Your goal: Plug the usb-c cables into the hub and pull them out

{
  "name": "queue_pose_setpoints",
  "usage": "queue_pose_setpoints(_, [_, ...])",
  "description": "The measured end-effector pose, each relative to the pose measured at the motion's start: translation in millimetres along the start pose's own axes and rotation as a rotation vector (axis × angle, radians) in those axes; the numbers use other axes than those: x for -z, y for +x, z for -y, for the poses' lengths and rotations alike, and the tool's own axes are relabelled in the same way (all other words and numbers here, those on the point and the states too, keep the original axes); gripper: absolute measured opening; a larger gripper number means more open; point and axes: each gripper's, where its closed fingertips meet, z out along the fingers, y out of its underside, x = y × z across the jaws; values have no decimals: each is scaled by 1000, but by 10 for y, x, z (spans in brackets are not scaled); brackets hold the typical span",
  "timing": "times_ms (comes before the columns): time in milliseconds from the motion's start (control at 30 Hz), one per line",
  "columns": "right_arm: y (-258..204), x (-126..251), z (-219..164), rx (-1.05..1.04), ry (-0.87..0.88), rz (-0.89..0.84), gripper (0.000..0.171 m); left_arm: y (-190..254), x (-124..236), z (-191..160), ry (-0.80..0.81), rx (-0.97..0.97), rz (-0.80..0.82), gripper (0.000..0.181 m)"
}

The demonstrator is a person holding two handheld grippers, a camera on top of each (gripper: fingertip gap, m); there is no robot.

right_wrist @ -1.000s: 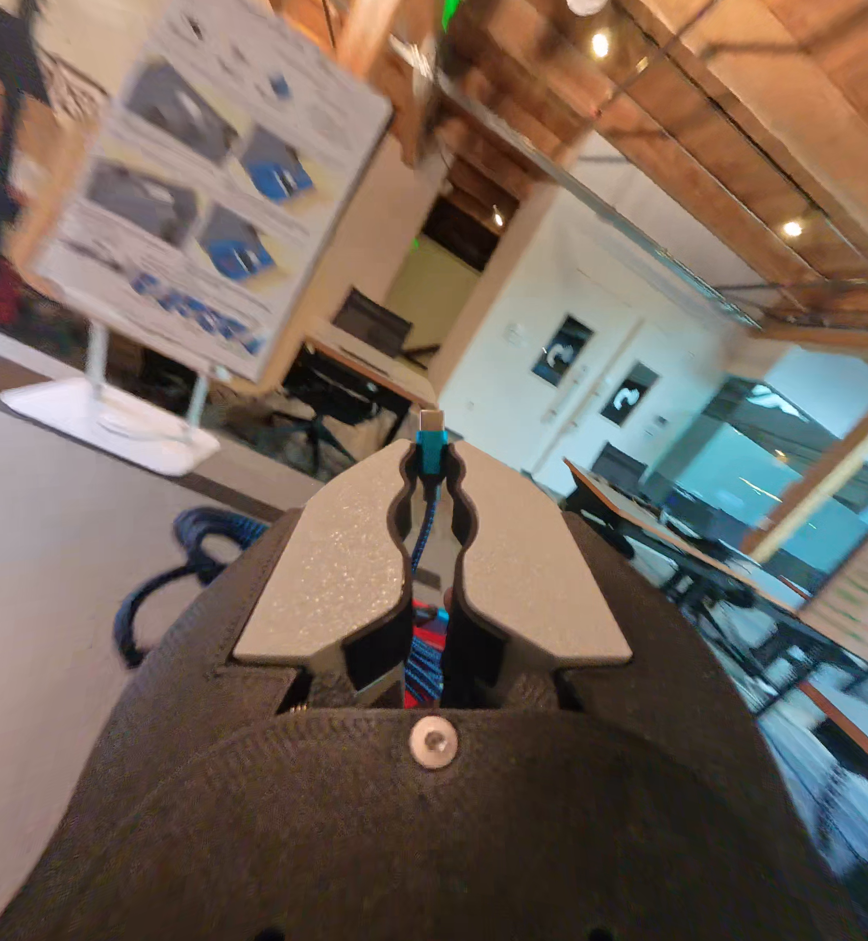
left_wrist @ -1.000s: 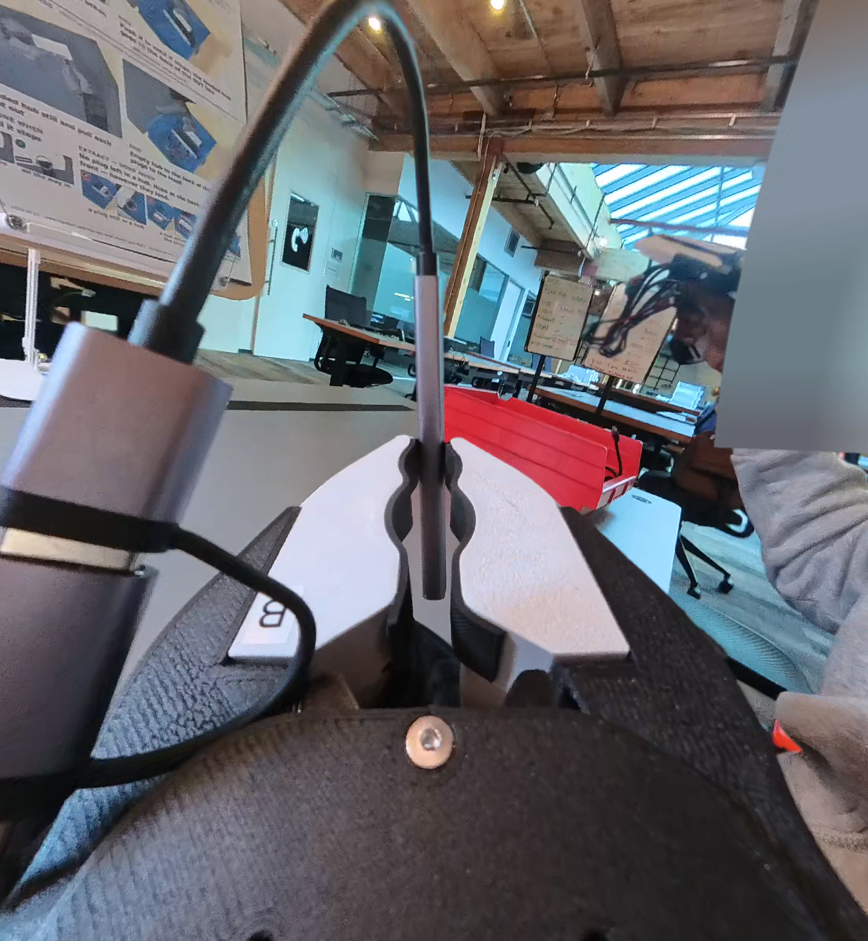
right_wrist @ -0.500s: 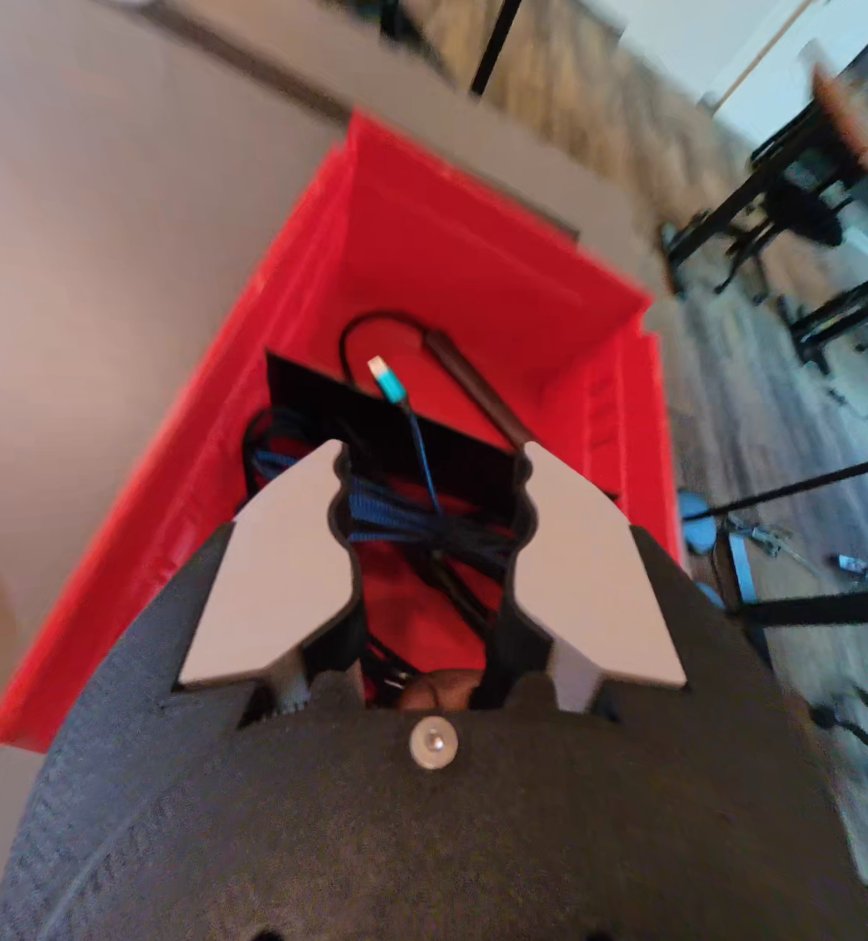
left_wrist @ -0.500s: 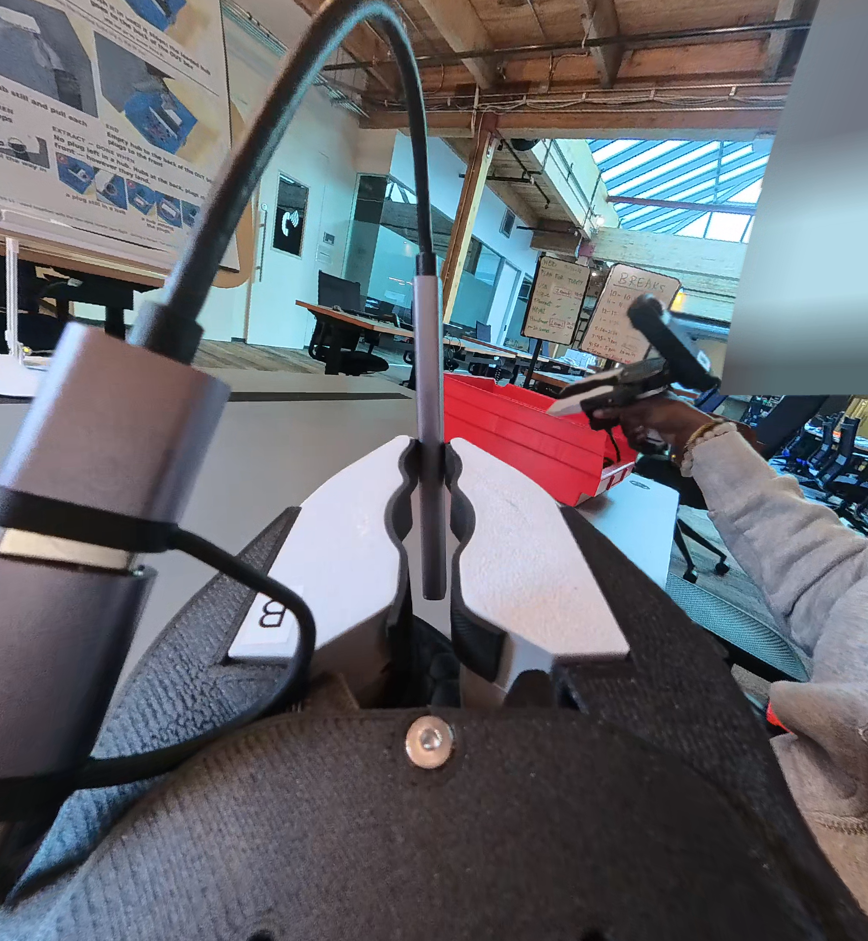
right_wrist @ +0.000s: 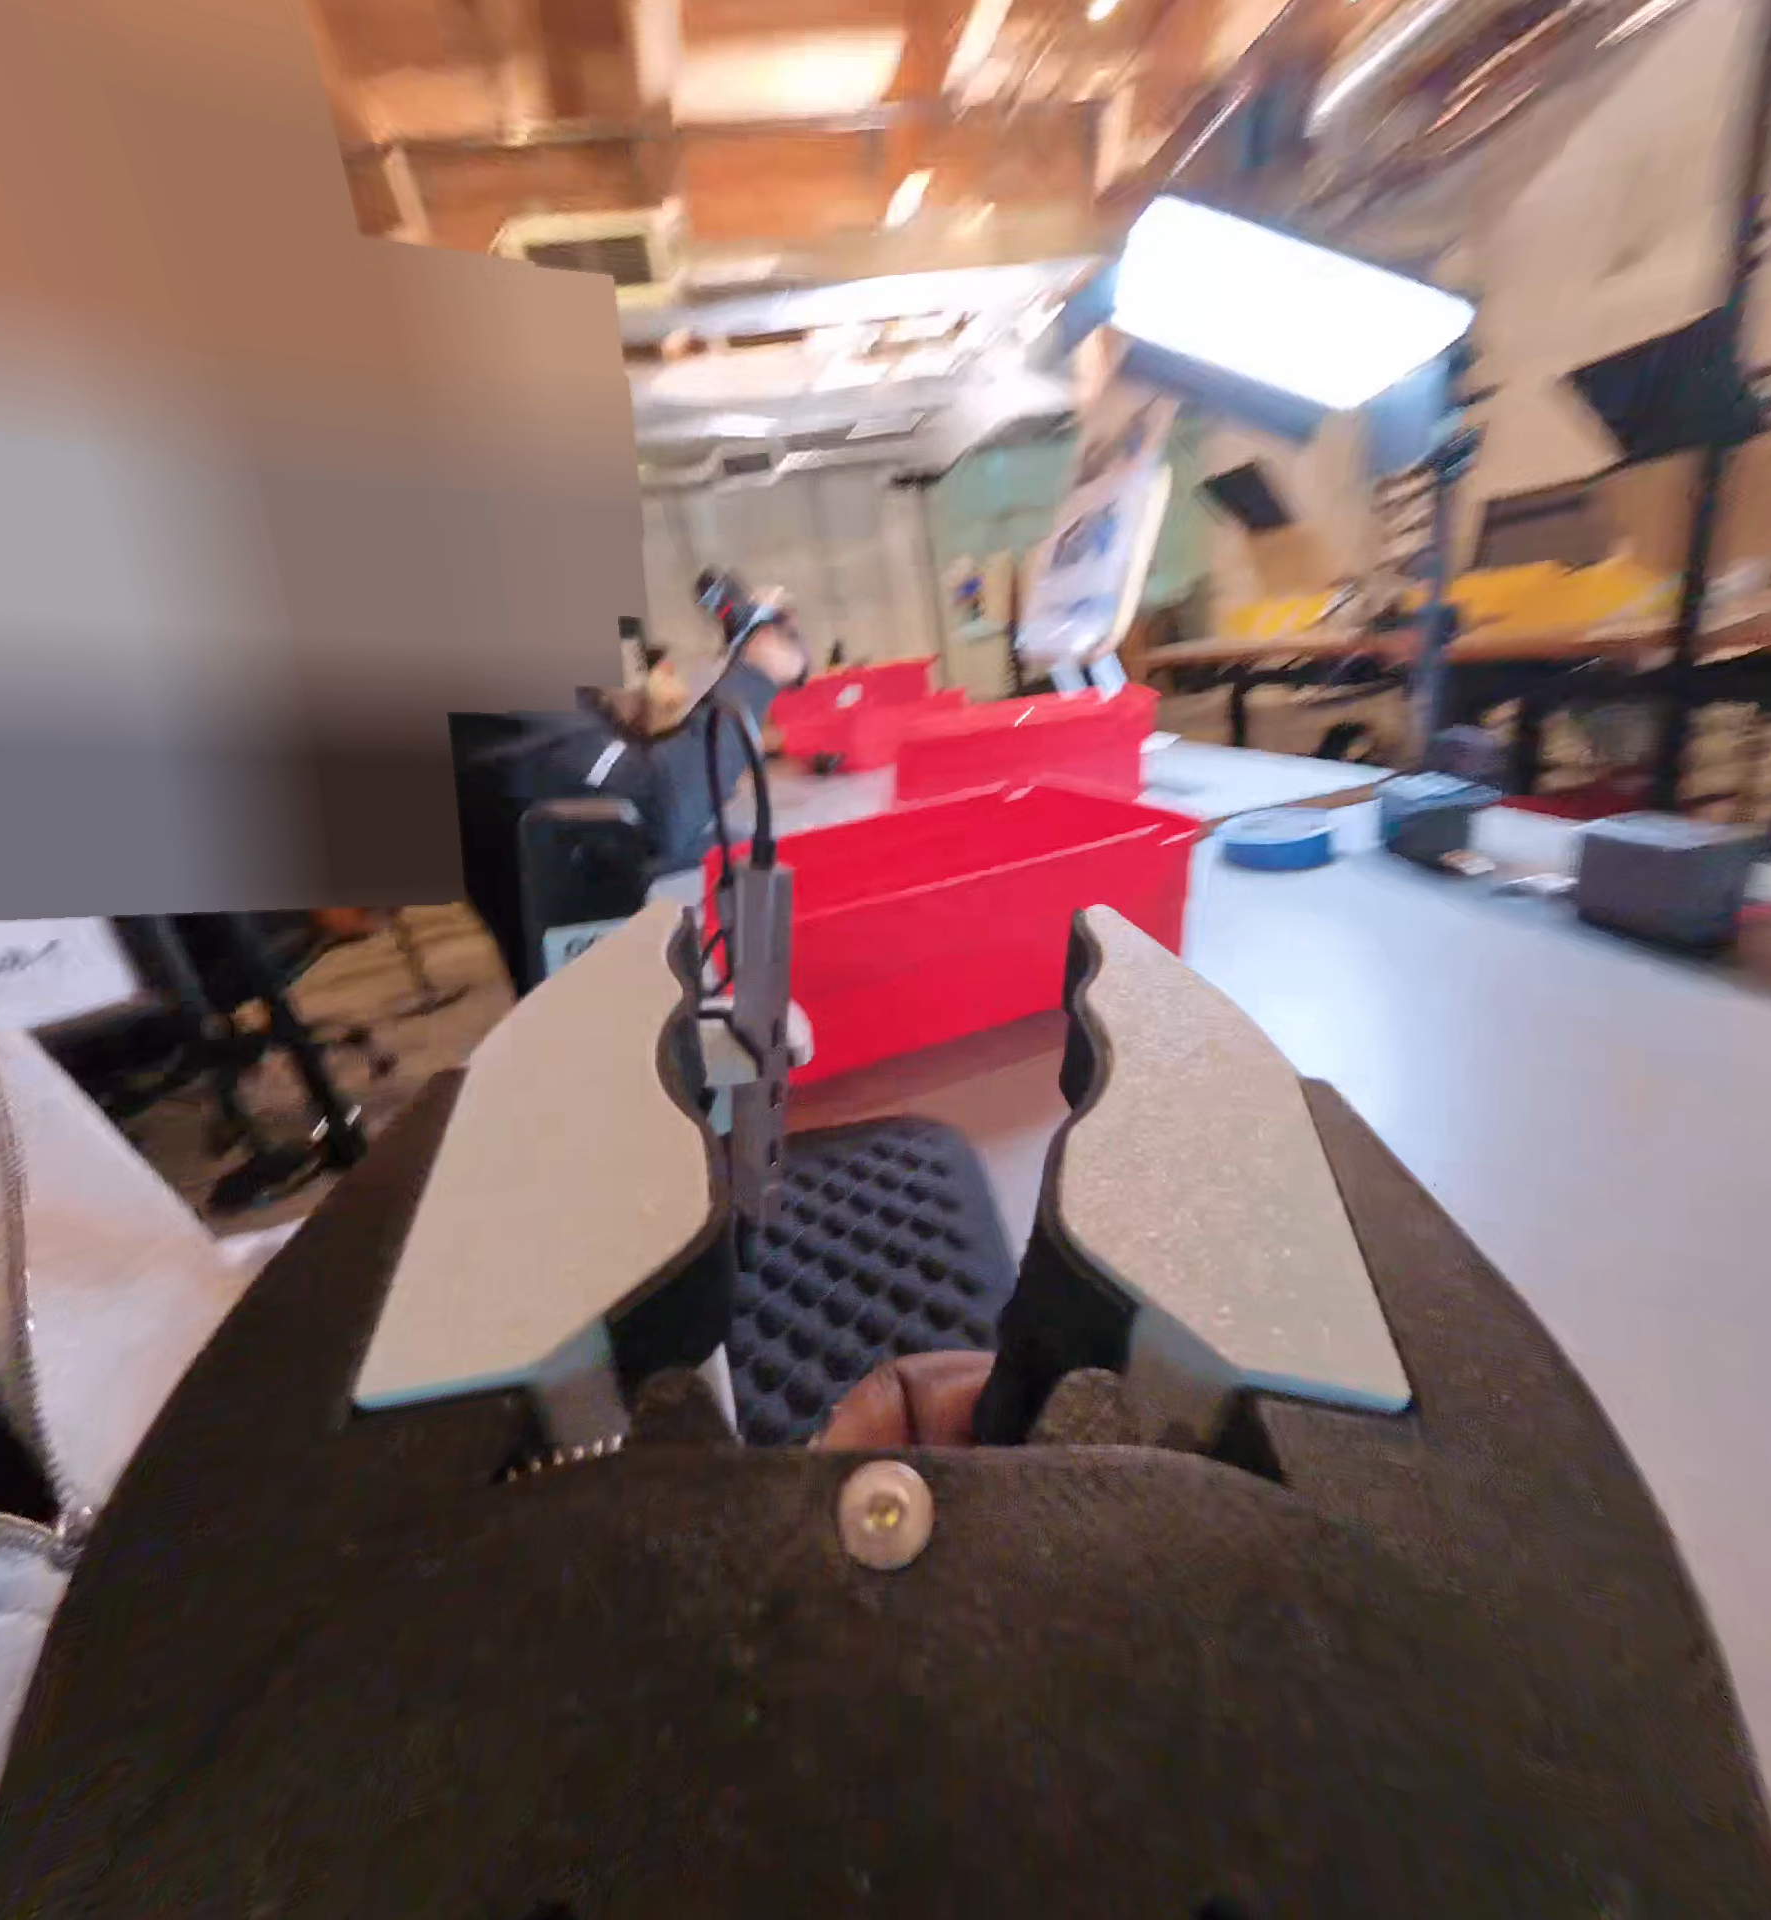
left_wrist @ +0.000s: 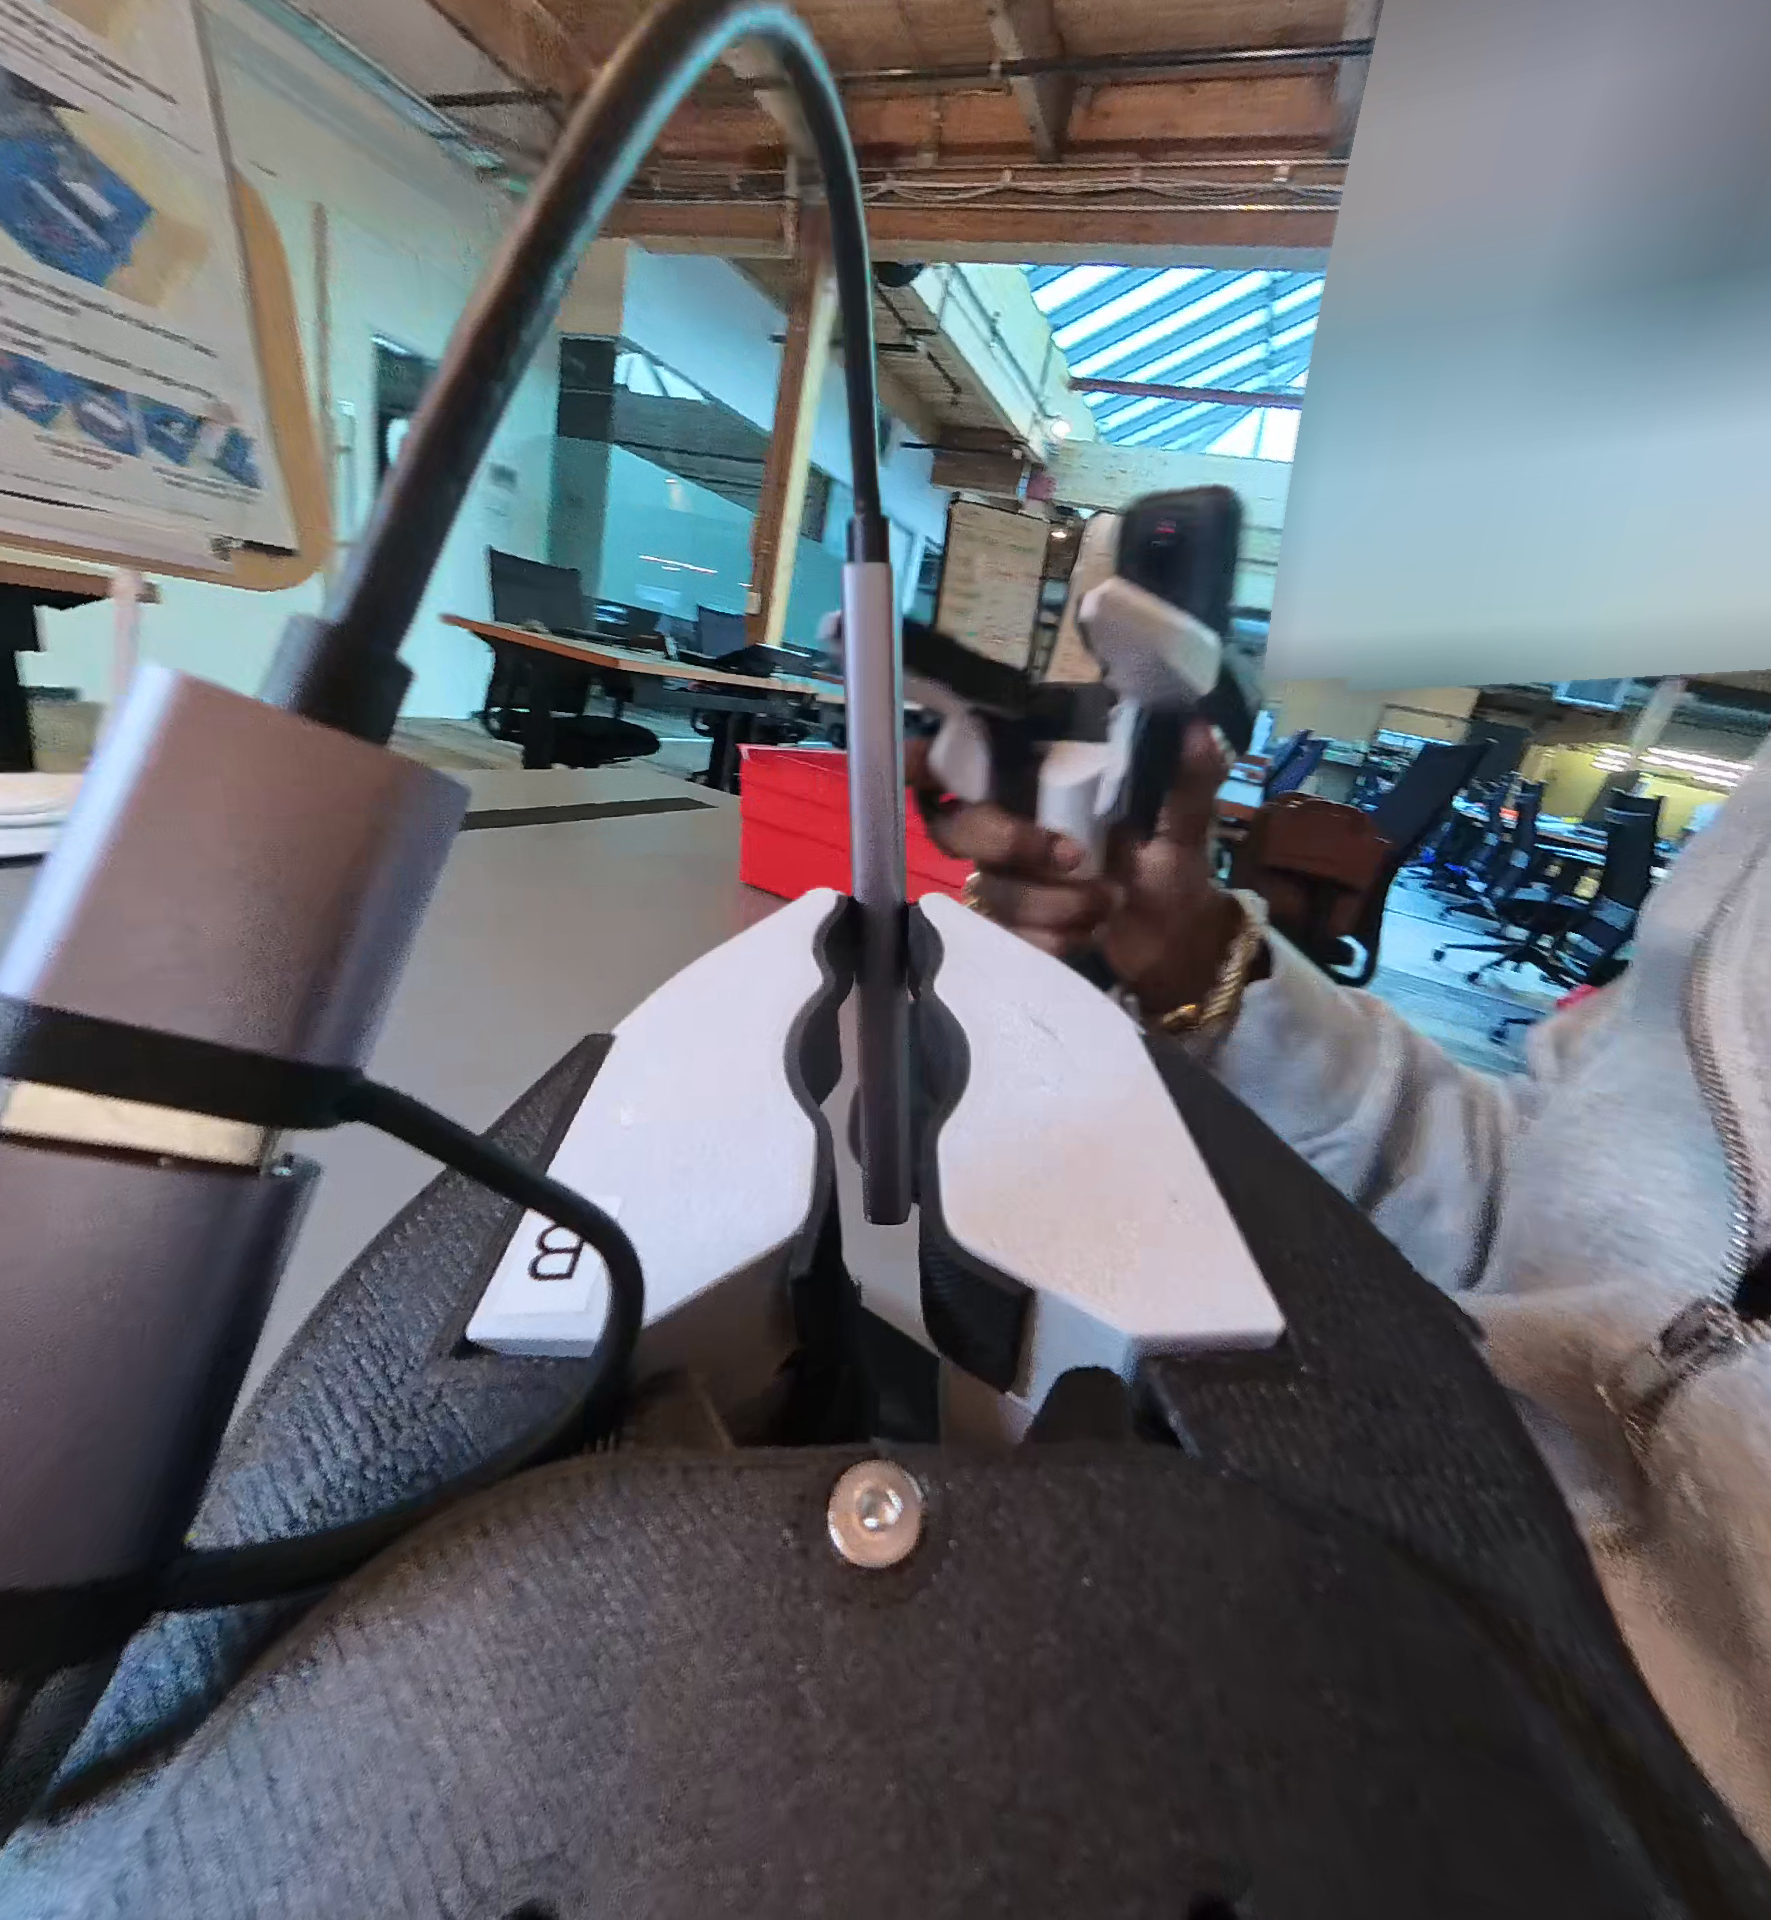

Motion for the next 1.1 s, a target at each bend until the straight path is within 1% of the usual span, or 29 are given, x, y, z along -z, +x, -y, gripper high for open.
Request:
queue_pose_setpoints(33, [-57, -137, -129, 10, -49, 41, 70, 32, 3, -3, -1, 0, -24, 10])
queue_pose_setpoints(100, [-71, -323, -286, 20, -80, 51, 70, 71, 5, -20, -11, 3, -54, 10])
queue_pose_setpoints(233, [-272, -450, -498, -60, -98, 180, 55, 114, -19, -80, -53, -6, -77, 10])
queue_pose_setpoints(300, [-341, -463, -524, -73, -88, 211, 41, 141, -35, -112, -76, -19, -86, 10])
queue_pose_setpoints(367, [-412, -450, -566, -41, -96, 250, 13, 146, -49, -142, -96, -29, -81, 10])
queue_pose_setpoints(433, [-445, -427, -557, -22, -89, 262, 9, 163, -52, -145, -97, -35, -91, 12])
queue_pose_setpoints(500, [-432, -415, -536, 12, -74, 240, 8, 155, -54, -141, -94, -38, -81, 14])
queue_pose_setpoints(600, [-399, -331, -318, 60, 38, 184, 8, 163, -28, -99, -61, -41, -85, 14])
queue_pose_setpoints(667, [-349, -221, -145, 75, 88, 137, 8, 177, 4, -49, -22, -39, -99, 17])
queue_pose_setpoints(767, [-174, 6, 21, 232, 40, -26, 9, 132, 21, -7, 8, -12, -79, 23])
queue_pose_setpoints(833, [-41, 240, 233, 349, 24, -154, 9, 100, 19, 5, 16, -7, -56, 29])
queue_pose_setpoints(933, [172, 695, 694, 471, 5, -335, 9, 49, 17, 23, 30, -6, -14, 44])
queue_pose_setpoints(1033, [521, 1263, 1129, 634, -114, -579, 9, 6, 16, 39, 39, 1, 18, 54])
queue_pose_setpoints(1100, [770, 1636, 1272, 707, -276, -687, 9, -8, 17, 44, 44, 1, 29, 55])
